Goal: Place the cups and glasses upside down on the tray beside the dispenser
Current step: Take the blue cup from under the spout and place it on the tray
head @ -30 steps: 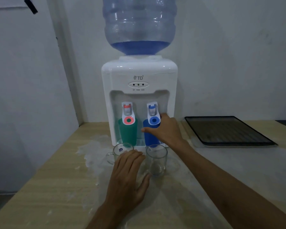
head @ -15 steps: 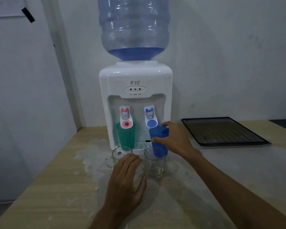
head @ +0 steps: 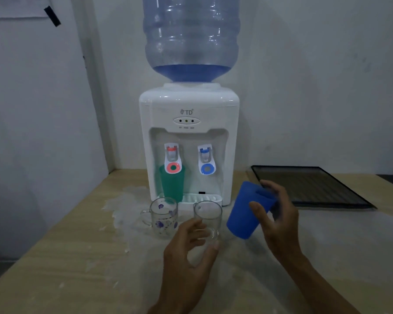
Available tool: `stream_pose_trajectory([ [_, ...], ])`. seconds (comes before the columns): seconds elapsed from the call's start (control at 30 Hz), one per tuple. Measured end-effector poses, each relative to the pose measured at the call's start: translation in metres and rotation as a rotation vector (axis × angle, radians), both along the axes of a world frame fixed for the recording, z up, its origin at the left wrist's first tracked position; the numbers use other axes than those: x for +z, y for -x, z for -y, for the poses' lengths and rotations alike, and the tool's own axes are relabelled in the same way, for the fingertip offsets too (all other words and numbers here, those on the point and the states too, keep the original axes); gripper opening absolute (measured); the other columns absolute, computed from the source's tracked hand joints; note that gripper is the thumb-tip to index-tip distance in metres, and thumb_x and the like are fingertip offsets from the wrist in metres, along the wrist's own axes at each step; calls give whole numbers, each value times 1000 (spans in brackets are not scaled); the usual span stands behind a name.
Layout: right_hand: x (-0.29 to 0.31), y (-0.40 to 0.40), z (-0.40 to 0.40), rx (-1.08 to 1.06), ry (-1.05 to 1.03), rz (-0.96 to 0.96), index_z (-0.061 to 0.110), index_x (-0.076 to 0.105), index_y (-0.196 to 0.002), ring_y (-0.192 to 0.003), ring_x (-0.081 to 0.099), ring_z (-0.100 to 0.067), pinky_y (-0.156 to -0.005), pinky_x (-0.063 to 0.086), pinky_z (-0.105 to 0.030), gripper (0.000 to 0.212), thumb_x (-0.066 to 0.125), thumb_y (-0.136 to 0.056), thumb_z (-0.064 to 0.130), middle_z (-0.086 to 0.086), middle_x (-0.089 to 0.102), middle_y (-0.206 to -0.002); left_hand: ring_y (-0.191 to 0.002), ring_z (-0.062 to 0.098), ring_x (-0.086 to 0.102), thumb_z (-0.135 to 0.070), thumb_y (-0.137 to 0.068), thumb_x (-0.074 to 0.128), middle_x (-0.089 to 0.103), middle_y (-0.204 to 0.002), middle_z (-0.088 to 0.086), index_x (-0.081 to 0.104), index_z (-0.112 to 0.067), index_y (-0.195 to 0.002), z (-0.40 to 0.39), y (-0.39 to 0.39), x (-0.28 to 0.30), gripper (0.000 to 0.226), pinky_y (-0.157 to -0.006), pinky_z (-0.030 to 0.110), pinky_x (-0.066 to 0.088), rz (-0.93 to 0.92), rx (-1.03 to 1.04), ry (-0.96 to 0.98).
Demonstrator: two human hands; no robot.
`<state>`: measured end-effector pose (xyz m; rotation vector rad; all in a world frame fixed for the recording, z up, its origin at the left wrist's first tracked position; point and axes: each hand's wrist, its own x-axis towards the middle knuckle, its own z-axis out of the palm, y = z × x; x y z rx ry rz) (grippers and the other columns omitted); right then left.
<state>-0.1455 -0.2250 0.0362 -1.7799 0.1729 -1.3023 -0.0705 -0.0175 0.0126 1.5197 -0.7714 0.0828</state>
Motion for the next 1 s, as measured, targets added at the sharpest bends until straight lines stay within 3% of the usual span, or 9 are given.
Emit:
stream_pose_trajectory([
  [0.07,1,-1,-14,58,24,21,7,56,-130,-100,69,-7,-81,56,-16,61,69,-80,41,17,66,-115,-104,11,73,-25,-77,89,75,-115,-8,61,-27,-127,8,12,0,57,-87,26,59,-284,-112,-22],
  [0.13,-2,-5,-28,136,36,-13,6,56,-130,-102,69,-7,-81,56,-17,60,68,-82,40,18,66,-117,-104,11,74,-29,-77,88,76,-116,-5,60,-26,-130,13,15,1,60,-86,28,60,-456,-240,-36],
  [0.23,-6,-10,-42,239,22,-67,9,54,-134,-108,69,-12,-85,60,-28,60,67,-84,39,20,67,-118,-101,21,77,-36,-75,89,79,-109,-1,64,-19,-126,12,11,4,59,-87,36,62,-573,-321,-3],
  [0.37,-4,-12,-46,277,-26,-129,22,50,-138,-101,71,-19,-80,61,-31,64,67,-82,46,13,69,-111,-89,33,78,-27,-68,86,79,-102,8,69,-14,-114,6,7,3,51,-80,42,63,-692,-228,215],
  [0.43,1,-10,-45,326,-61,-192,28,46,-141,-104,71,-20,-83,61,-33,69,69,-80,48,9,70,-112,-85,32,78,-35,-69,92,79,-103,5,70,-18,-112,5,6,5,51,-77,44,63,-643,-144,286],
  [0.53,8,-6,-41,471,-117,-300,29,43,-146,-113,70,-18,-88,60,-33,73,70,-80,44,13,69,-122,-74,18,74,-49,-70,89,78,-97,-4,70,-22,-109,7,6,17,51,-63,28,61,-449,9,324],
  [0.67,14,-4,-25,583,-205,-389,31,54,-132,-113,69,-26,-85,59,-34,62,74,-75,38,7,68,-122,-82,9,71,-61,-74,76,73,-89,-10,68,-24,-101,21,-6,46,46,-67,18,58,-190,80,249],
  [0.83,11,-1,-8,492,-246,-304,22,53,-134,-115,67,-28,-92,59,-42,68,81,-73,33,-5,64,-129,-80,9,65,-73,-68,71,67,-89,-8,65,-30,-95,63,-29,82,51,-68,23,57,109,5,-22],
  [1.0,8,-7,0,287,-250,-124,24,50,-143,-123,65,-25,-100,56,-46,72,79,-78,34,-2,65,-134,-82,9,61,-71,-68,73,62,-91,-6,66,-26,-96,110,-35,109,54,-73,27,56,295,-134,-220],
])
